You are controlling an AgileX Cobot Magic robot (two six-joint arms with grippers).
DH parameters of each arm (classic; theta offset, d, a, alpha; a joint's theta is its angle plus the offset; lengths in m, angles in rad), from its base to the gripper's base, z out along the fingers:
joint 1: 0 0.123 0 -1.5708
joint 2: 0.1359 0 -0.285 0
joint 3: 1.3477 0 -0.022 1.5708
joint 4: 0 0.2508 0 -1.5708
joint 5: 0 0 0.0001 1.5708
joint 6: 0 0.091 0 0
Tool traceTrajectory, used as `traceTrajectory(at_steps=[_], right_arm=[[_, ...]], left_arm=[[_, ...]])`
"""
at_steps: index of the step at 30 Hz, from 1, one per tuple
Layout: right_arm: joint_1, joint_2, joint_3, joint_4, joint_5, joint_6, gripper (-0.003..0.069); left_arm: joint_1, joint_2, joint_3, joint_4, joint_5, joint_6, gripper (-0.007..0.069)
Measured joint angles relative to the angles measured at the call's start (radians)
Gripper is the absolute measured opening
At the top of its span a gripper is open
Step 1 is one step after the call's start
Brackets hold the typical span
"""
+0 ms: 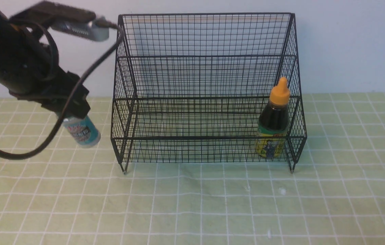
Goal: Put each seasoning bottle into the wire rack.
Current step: Use the left arm to put the condiment bottle back on the shelf
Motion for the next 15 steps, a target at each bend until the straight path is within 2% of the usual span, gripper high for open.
traceTrajectory(at_steps=[6,15], right_arm=[[0.000,0.000,0.000,0.000,0.000,0.000,-0.0014],[0.000,0.000,0.000,0.000,0.000,0.000,-0.0014]], left_arm=[[-0.001,0.021,-0.028,-0.092,-0.078,0.019,0.0329],[-0.001,0.157,-0.028,-0.106,-0.199,0.023,0.0329]])
